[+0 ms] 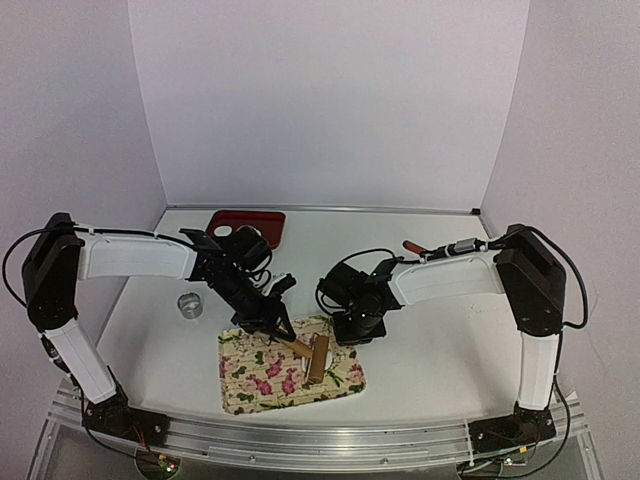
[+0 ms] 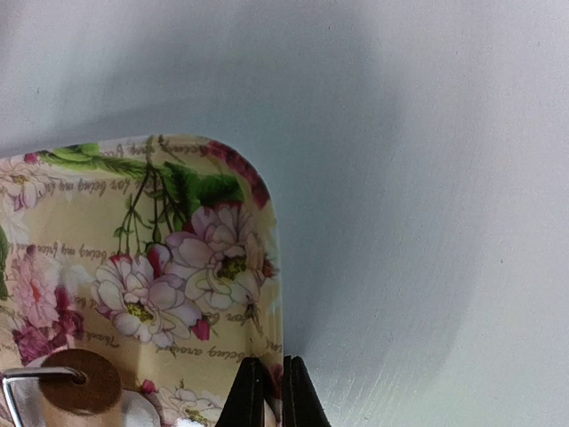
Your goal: Roll out the dumpling wrappers from the dough
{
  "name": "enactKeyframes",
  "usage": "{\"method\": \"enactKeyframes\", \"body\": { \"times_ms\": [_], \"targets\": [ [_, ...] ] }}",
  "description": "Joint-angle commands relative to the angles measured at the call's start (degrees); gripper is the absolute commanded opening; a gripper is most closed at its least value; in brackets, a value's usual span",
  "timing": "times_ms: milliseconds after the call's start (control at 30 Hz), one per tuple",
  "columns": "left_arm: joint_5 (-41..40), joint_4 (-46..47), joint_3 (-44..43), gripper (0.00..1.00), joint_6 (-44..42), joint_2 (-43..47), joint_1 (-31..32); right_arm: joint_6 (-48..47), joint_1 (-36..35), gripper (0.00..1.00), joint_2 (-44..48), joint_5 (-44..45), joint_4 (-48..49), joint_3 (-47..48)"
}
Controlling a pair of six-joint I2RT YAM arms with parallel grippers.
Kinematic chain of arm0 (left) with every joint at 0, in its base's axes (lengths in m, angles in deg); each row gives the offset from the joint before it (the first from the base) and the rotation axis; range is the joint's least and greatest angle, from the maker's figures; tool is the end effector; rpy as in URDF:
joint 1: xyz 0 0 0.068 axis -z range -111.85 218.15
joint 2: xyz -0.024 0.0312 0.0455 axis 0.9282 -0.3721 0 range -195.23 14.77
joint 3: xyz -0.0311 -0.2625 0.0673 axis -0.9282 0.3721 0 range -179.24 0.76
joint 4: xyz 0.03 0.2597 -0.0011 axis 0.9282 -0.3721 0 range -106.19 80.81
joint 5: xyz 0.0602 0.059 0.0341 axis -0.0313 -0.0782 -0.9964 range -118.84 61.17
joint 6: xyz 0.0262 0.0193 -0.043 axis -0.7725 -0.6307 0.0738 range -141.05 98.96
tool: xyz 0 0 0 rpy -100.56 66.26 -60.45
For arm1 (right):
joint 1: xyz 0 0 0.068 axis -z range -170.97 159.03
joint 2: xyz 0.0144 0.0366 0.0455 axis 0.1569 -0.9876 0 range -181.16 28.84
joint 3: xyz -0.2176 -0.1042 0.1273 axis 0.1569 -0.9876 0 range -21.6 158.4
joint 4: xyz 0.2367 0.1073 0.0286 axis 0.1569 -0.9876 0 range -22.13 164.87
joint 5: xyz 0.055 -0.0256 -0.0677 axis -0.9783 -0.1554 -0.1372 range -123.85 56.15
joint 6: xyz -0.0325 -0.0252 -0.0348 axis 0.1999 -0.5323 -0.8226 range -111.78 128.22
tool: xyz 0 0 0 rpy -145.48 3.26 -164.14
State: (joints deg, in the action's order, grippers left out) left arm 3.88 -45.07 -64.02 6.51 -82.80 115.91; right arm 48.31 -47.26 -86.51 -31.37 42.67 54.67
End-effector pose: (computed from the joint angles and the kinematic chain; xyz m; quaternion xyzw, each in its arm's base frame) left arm 0.2083 -0.2580 0.1960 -0.2166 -0.9192 0.3275 0.0286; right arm 0.2211 0.3287 0.1405 -0.1355 0.9771 0.1069 0.1243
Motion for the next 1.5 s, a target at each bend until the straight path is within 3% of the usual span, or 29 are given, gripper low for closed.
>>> {"method": "enactKeyframes", "body": {
  "times_ms": [0, 667, 1033, 1467],
  "targets": [
    [-12.9, -5.4, 3.9, 0.0, 2.0, -6.6, 1.7, 0.9, 0.0, 0.0, 0.4, 3.2, -0.9, -0.2],
    [-17.5, -9.0, 7.6, 0.0, 1.7, 0.5, 1.5, 1.1, 0.0, 0.0, 1.0, 3.7, -0.9, -1.0],
    [-11.9, -10.1, 14.4, 0.0, 0.6, 10.2, -6.7, 0.6, 0.0, 0.0, 0.3, 3.6, -0.9, -0.1],
    [-13.1, -11.7, 17.5, 0.0, -0.6, 12.0, -8.3, 0.0, 0.0, 0.0, -0.2, 3.5, -0.9, 0.7]
  ]
}}
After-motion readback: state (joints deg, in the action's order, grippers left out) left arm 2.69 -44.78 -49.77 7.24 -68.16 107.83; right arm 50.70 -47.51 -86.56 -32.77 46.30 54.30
